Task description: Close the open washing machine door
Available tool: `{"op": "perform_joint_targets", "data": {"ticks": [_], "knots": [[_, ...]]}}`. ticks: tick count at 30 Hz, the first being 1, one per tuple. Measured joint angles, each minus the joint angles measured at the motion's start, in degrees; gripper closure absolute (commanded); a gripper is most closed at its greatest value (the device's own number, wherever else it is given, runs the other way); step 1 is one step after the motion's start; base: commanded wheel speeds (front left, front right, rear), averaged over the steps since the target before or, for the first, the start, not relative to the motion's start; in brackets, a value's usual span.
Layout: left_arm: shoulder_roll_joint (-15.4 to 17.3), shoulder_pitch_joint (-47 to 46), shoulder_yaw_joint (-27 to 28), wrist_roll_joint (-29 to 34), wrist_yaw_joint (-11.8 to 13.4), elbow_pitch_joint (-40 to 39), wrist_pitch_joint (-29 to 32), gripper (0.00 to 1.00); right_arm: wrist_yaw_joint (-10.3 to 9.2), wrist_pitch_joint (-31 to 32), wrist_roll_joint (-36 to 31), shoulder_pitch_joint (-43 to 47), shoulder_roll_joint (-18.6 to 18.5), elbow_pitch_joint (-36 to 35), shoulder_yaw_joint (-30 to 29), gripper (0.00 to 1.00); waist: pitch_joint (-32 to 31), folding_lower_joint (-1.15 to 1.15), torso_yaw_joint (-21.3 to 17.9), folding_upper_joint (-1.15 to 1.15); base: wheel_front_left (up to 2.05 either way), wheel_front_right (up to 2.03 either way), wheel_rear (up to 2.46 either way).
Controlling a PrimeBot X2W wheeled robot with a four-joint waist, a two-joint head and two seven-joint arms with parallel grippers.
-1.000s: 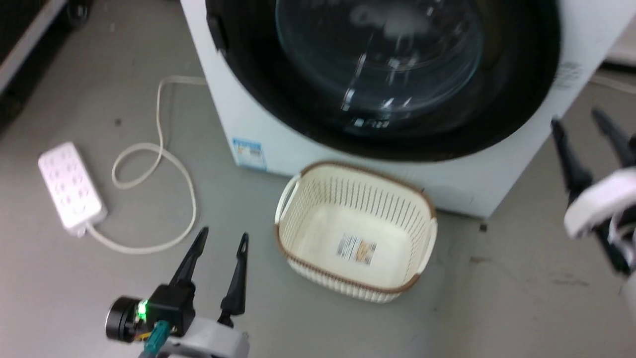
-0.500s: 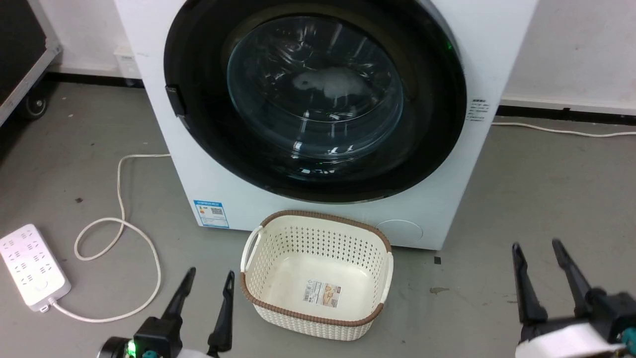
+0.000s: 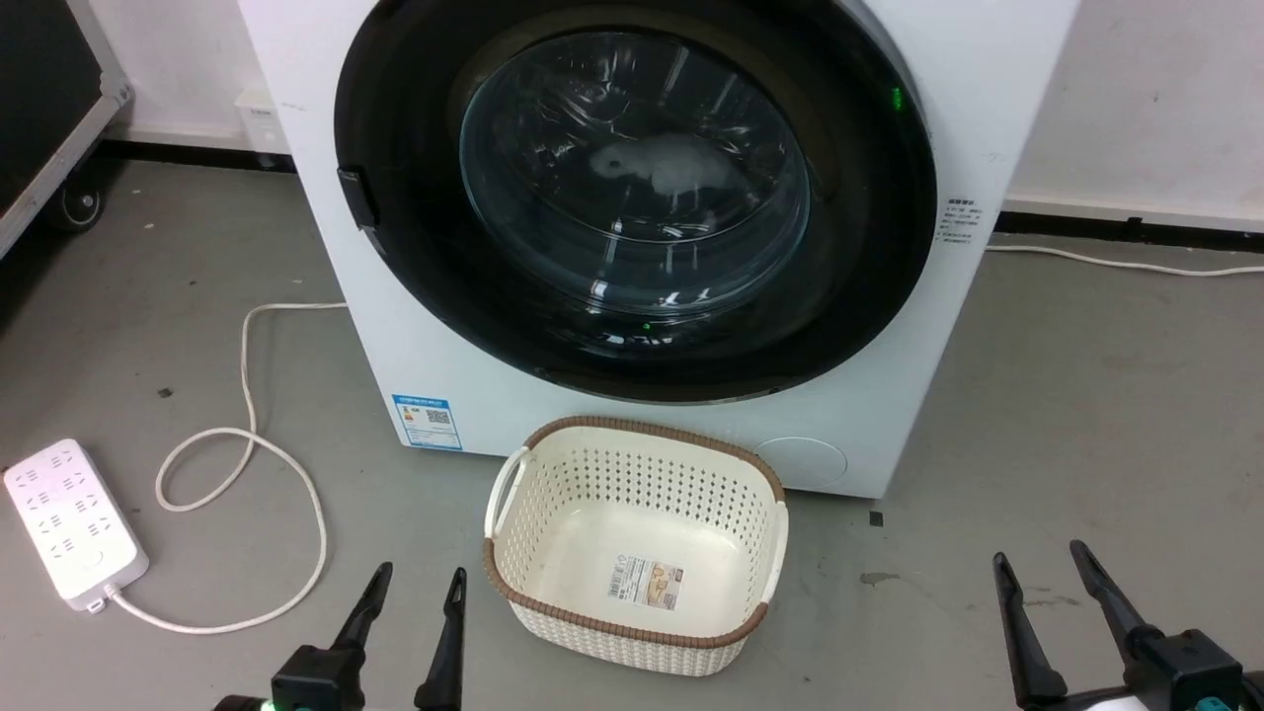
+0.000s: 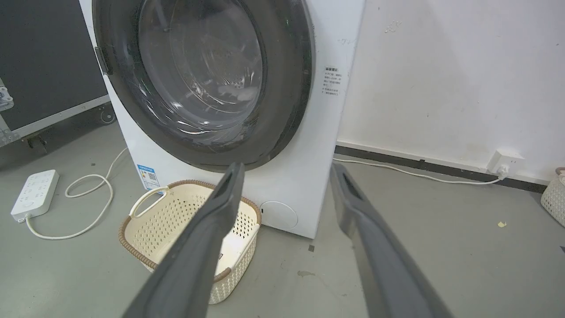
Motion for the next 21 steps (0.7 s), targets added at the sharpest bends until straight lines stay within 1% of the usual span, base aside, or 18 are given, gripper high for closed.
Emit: {"op": "perform_joint_targets", "data": {"ticks": [3,4,5,6,7,8,14,17,18,21], "knots": [[-0.1,0.0,0.3,0.0,0.0,-0.4,0.0,0.0,0.0,0.0,0.0,0.0,0.0,0.0,0.0,0.0,0.0,0.0,0.1,0.0,0.0,0.0,0.0],[-0.2,0.0,0.3,0.0,0.0,-0.4,0.0,0.58,0.0,0.0,0.0,0.0,0.0,0.0,0.1,0.0,0.0,0.0,0.2,0.0,0.0,0.0,0.0],[-0.2,0.0,0.3,0.0,0.0,-0.3,0.0,1.0,0.0,0.0,0.0,0.0,0.0,0.1,0.1,0.0,0.0,0.0,0.2,0.0,0.0,0.0,0.0],[-0.2,0.0,0.2,0.0,0.0,-0.3,0.0,1.0,0.0,0.0,0.1,0.0,0.0,0.1,0.2,0.0,0.0,0.0,0.3,0.0,0.0,0.0,0.0],[-0.2,0.0,0.6,0.1,0.0,-0.4,0.0,0.87,0.0,0.0,0.7,0.0,0.0,0.3,0.4,0.0,-0.1,0.0,0.4,0.0,0.0,0.0,0.0],[-0.3,0.0,0.6,0.1,0.1,-0.5,0.0,0.0,0.0,0.0,0.9,0.0,0.0,0.4,0.5,0.0,-0.1,0.0,0.5,0.0,0.0,0.0,0.0],[-0.5,0.0,-0.1,0.6,0.1,-0.9,0.0,0.0,0.0,0.0,1.4,0.0,0.0,1.1,0.5,0.0,-0.2,0.0,0.9,0.0,0.0,0.0,0.0],[-0.5,0.1,-0.1,0.4,-0.1,-2.3,0.0,0.0,0.0,0.0,1.5,0.0,0.0,1.2,0.5,0.0,-0.3,0.0,1.0,0.0,0.0,0.0,0.0],[-0.5,0.0,0.0,0.5,-0.1,-2.6,0.0,1.0,0.0,0.0,1.5,0.0,0.0,1.2,0.5,1.0,-0.3,0.0,1.0,0.0,0.0,0.0,0.0],[-0.5,0.0,0.0,0.5,-0.1,-2.5,0.1,1.0,0.0,0.0,1.5,0.0,0.0,1.2,0.6,1.0,-0.3,0.0,1.0,0.0,0.0,0.0,0.0]]}}
